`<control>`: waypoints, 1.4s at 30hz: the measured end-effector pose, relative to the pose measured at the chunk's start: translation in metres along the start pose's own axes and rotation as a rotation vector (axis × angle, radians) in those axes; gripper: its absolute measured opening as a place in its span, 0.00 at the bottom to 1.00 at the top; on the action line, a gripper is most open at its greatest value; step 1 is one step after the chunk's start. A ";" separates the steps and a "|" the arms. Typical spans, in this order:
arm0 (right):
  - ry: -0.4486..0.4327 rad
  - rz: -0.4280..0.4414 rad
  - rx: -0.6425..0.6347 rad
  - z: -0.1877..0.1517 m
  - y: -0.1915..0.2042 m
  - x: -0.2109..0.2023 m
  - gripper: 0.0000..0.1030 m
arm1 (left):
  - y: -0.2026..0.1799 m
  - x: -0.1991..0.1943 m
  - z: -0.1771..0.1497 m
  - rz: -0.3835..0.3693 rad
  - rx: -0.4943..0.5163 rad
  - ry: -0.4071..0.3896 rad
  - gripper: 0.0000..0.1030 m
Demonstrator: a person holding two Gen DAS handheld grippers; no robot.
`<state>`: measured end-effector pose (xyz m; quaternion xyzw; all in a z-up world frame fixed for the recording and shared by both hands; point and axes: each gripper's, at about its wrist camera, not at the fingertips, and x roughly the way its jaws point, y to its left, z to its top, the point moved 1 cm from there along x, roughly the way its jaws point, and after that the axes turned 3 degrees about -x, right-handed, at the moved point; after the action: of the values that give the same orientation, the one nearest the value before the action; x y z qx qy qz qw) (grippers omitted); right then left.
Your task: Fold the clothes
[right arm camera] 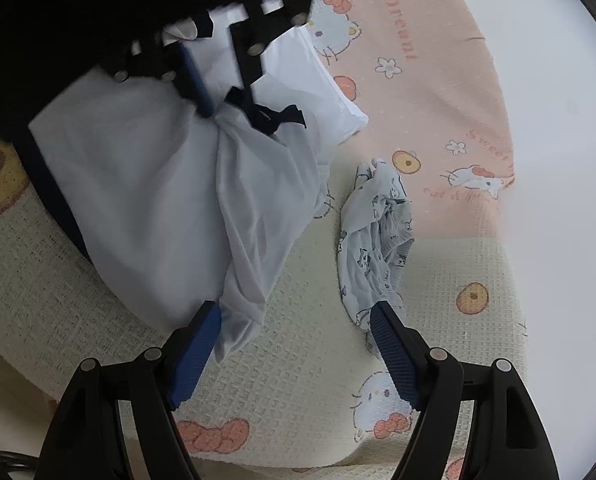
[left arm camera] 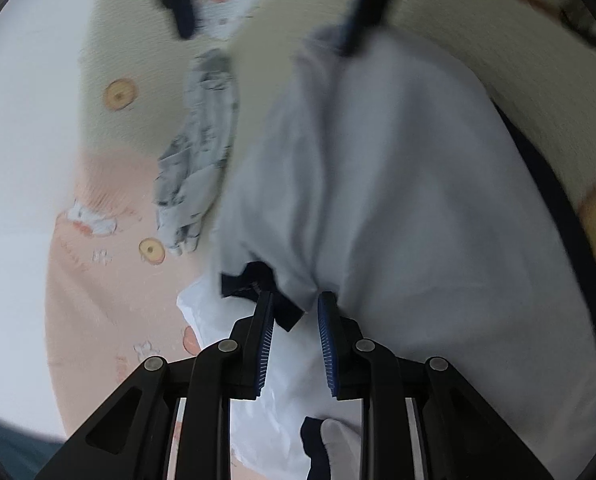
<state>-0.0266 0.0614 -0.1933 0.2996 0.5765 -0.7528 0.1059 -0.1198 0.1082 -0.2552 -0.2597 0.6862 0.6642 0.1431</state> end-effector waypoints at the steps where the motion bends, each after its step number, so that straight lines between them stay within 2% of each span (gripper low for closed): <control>1: 0.006 0.004 0.014 -0.001 0.000 0.001 0.74 | -0.007 0.003 -0.001 0.051 0.034 0.008 0.20; 3: 0.017 0.013 0.041 -0.002 -0.001 0.004 0.74 | -0.018 0.006 -0.002 0.135 0.071 0.017 0.19; 5: 0.029 0.022 0.068 -0.003 -0.001 0.006 0.74 | -0.018 0.006 -0.002 0.172 0.030 0.009 0.19; 8: 0.047 0.035 0.109 -0.005 -0.002 0.010 0.74 | -0.012 0.007 -0.006 0.161 -0.040 -0.007 0.19; 10: 0.058 0.044 0.136 -0.006 -0.002 0.012 0.74 | -0.009 0.008 -0.006 0.149 -0.087 0.019 0.19; 14: 0.073 0.058 0.186 -0.007 -0.006 0.014 0.74 | -0.004 0.006 -0.001 0.100 -0.079 0.041 0.20; 16: 0.074 0.049 0.167 -0.006 -0.006 0.012 0.74 | 0.004 -0.005 -0.001 0.074 -0.101 -0.009 0.20; 17: 0.071 0.041 0.147 -0.006 -0.004 0.011 0.74 | 0.008 -0.011 -0.001 0.052 -0.111 -0.043 0.30; 18: 0.068 0.034 0.128 -0.006 -0.003 0.010 0.74 | 0.011 -0.016 -0.001 0.044 -0.105 -0.068 0.46; 19: 0.063 0.024 0.112 -0.006 0.000 0.007 0.74 | 0.012 -0.020 0.000 0.043 -0.090 -0.089 0.88; 20: 0.062 0.024 0.107 -0.006 0.001 0.006 0.74 | 0.013 -0.021 0.000 0.037 -0.081 -0.098 0.99; 25: 0.071 0.040 0.126 -0.007 -0.002 0.007 0.74 | 0.019 -0.019 -0.002 -0.018 -0.072 -0.094 0.99; 26: 0.072 0.043 0.132 -0.006 -0.004 0.008 0.74 | 0.020 -0.018 -0.004 -0.005 -0.069 -0.095 0.99; 29: 0.078 0.035 0.142 -0.005 -0.009 0.013 0.74 | 0.026 -0.016 -0.002 0.097 -0.037 -0.120 0.99; 34: 0.055 0.001 0.135 -0.003 -0.013 0.016 0.74 | 0.022 -0.015 0.008 0.156 0.005 -0.184 0.99; 36: 0.050 -0.015 0.117 -0.002 -0.011 0.015 0.74 | 0.021 -0.012 0.008 0.204 0.039 -0.194 0.99; 42: 0.021 -0.040 0.067 -0.002 -0.001 0.008 0.74 | 0.031 -0.017 0.005 0.207 0.019 -0.188 0.99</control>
<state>-0.0329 0.0647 -0.1973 0.2994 0.5579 -0.7704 0.0745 -0.1235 0.1157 -0.2199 -0.1226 0.6991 0.6904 0.1398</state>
